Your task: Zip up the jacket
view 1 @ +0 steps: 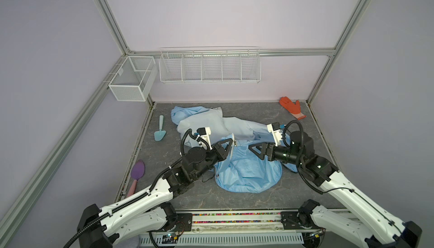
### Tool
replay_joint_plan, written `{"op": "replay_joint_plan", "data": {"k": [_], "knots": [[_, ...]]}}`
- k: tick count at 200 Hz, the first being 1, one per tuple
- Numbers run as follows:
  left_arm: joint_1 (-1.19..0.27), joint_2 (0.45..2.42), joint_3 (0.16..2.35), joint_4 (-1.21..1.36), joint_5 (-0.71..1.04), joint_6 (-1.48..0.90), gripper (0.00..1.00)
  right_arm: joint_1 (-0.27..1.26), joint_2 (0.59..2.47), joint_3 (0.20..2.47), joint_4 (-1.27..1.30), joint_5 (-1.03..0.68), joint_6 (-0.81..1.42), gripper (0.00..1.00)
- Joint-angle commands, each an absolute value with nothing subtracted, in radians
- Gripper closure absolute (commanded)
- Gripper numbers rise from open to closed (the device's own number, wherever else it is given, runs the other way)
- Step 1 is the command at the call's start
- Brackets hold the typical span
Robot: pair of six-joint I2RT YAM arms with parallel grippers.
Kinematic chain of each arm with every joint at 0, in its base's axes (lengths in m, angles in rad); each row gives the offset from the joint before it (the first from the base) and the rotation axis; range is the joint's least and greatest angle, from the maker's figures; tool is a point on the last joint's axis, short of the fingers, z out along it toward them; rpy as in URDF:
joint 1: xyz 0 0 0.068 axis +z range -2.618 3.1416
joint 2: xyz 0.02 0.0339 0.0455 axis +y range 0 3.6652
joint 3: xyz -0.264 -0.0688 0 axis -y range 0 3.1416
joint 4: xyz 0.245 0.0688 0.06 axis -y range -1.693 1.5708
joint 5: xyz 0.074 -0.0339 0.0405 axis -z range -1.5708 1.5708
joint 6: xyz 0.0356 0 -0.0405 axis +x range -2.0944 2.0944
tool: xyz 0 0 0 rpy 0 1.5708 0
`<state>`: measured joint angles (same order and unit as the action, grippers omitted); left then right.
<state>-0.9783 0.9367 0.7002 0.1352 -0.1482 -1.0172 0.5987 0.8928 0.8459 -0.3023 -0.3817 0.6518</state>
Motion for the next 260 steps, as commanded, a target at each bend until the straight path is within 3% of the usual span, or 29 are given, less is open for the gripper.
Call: {"op": "replay_joint_plan", "data": {"k": [1,44,62,72,93,119,154,182,200,260], "knots": [[-0.966,0.915,0.766,-0.037,-0.143,-1.011,1.0,0.592,0.846,0.94,-0.563,-0.376,0.5,0.17],[-0.956,0.934,0.866,-0.169,-0.079,-0.989,1.0,0.598,0.877,1.142,-0.811,-0.362,0.353,0.36],[-0.954,0.931,0.896,-0.21,-0.072,-0.975,1.0,0.606,0.928,1.244,-0.881,-0.362,0.291,0.4],[-0.955,0.922,0.904,-0.224,-0.075,-0.973,1.0,0.607,0.958,1.297,-0.932,-0.365,0.259,0.39],[-0.953,0.904,0.918,-0.243,-0.085,-0.97,1.0,0.613,1.018,1.366,-1.063,-0.42,0.203,0.27],[-0.948,0.898,0.936,-0.255,-0.091,-0.96,1.0,0.621,0.994,1.311,-1.091,-0.44,0.189,0.22],[-0.938,0.927,0.98,-0.295,-0.045,-0.95,1.0,0.634,0.884,1.244,-1.021,-0.492,0.205,0.23],[-0.937,0.949,1.023,-0.342,-0.007,-0.946,1.0,0.659,0.929,1.296,-0.98,-0.446,0.189,0.37],[-0.936,0.947,1.038,-0.368,0.008,-0.955,1.0,0.7,1.012,1.343,-0.928,-0.415,0.166,0.4],[-0.937,0.926,1.051,-0.418,0.041,-0.981,1.0,0.911,1.292,1.572,-0.881,-0.198,-0.01,0.34]]}}
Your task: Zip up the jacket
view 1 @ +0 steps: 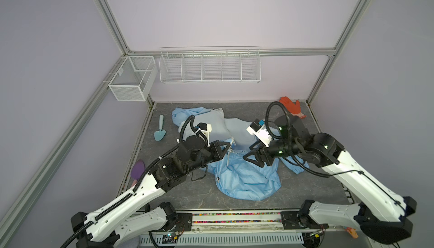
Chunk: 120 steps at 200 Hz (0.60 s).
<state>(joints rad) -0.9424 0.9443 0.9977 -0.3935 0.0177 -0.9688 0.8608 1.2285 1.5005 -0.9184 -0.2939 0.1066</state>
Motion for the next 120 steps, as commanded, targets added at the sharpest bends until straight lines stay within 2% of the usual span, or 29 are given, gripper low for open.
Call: {"op": "replay_joint_plan", "data": {"k": [1,120], "knots": [[-0.936,0.926,1.052,-0.419,0.042,-0.981,1.0,0.913,1.296,1.575,-0.881,-0.197,-0.012,0.34],[-0.936,0.93,1.058,-0.419,0.063,-0.989,1.0,0.978,1.405,1.621,-0.895,-0.168,-0.101,0.49]]}}
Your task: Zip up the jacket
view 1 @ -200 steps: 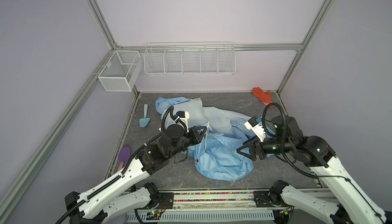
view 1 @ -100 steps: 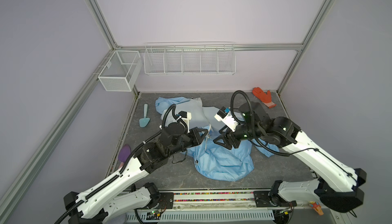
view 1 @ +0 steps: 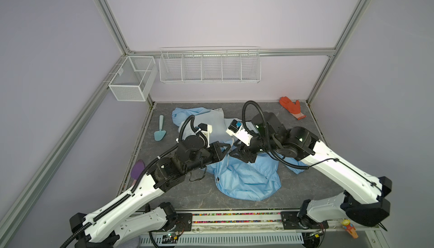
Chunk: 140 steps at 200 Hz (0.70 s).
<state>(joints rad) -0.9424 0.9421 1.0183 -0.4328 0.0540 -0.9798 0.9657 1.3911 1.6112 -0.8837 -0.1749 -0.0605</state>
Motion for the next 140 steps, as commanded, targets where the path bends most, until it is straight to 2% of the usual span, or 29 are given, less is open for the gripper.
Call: {"op": "replay_joint_plan", "data": {"k": [1,61,140], "knots": [[-0.936,0.93,1.058,-0.419,0.064,-0.989,1.0,0.979,1.406,1.621,-0.896,-0.167,-0.101,0.49],[-0.936,0.928,1.055,-0.412,0.072,-0.999,1.0,0.981,1.423,1.608,-0.882,-0.12,-0.093,0.53],[-0.936,0.926,1.047,-0.406,0.072,-1.002,1.0,0.979,1.393,1.567,-0.875,-0.105,-0.094,0.73]]}}
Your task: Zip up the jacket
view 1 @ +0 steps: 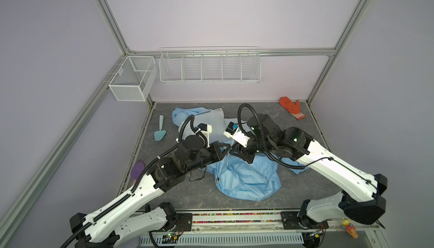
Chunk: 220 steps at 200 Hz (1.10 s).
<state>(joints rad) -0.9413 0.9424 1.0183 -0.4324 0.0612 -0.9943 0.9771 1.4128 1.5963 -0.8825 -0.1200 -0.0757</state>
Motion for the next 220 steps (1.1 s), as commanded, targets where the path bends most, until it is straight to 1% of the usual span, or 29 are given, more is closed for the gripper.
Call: {"op": "replay_joint_plan", "data": {"k": [1,15,95,121,141,220], "knots": [[-0.936,0.927,1.047,-0.406,0.072,-1.002,1.0,0.979,1.393,1.566,-0.875,-0.105,-0.095,0.73],[-0.936,0.927,1.046,-0.405,0.072,-1.002,1.0,0.979,1.384,1.556,-0.868,-0.102,-0.092,0.76],[-0.937,0.924,1.043,-0.405,0.08,-1.005,1.0,0.962,1.377,1.537,-0.861,-0.088,-0.086,0.8],[-0.937,0.926,1.043,-0.403,0.082,-1.005,1.0,0.953,1.381,1.535,-0.855,-0.102,-0.084,0.86],[-0.936,0.926,1.043,-0.403,0.084,-1.005,1.0,0.951,1.377,1.527,-0.843,-0.117,-0.08,0.93],[-0.937,0.925,1.045,-0.426,0.096,-1.002,1.0,0.879,1.362,1.491,-0.792,-0.062,-0.024,0.93]]}}
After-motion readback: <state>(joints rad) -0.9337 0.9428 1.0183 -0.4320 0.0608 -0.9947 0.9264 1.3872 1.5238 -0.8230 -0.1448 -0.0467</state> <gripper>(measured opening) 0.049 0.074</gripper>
